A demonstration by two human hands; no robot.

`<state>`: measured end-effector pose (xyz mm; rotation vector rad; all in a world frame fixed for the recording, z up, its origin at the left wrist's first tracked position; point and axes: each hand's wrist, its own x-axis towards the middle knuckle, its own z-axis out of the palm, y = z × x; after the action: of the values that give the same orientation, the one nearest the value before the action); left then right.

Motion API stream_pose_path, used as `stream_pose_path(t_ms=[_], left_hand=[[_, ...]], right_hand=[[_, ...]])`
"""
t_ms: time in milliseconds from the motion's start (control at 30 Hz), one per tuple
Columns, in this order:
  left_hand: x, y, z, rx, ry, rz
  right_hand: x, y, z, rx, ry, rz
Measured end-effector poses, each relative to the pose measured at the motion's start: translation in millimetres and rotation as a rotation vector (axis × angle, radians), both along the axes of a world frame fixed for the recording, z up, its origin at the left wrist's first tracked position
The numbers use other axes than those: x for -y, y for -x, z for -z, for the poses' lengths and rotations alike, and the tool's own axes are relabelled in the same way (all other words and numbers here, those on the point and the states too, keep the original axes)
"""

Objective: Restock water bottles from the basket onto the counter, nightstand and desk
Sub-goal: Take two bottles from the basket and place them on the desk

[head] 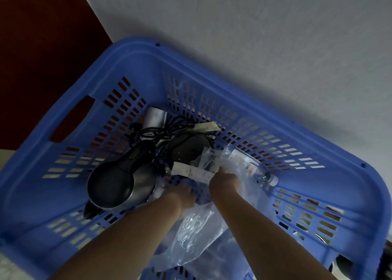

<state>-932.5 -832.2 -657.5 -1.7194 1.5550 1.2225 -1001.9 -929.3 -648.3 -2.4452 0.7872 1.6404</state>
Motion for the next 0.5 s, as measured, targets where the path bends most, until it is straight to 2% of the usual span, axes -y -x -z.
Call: stream_pose_path(t_ms=[100, 200, 367, 500], left_hand=[[-7.5, -4.1, 15.9, 0.087, 0.001, 0.068], [-17.7, -6.7, 25.6, 0.075, -0.012, 0.085], [-21.8, -6.9, 25.1, 0.184, -0.060, -0.232], [-21.2, -8.1, 15.9, 0.165, -0.085, -0.183]], right_hand=[[0.9, 5.3, 9.2, -0.013, 0.065, -0.058], [0.1, 8.2, 8.1, 0.021, 0.104, -0.030], [0.5, 11.1, 2.9, 0.016, 0.150, -0.046], [7.2, 12.3, -4.4, 0.009, 0.149, 0.039]])
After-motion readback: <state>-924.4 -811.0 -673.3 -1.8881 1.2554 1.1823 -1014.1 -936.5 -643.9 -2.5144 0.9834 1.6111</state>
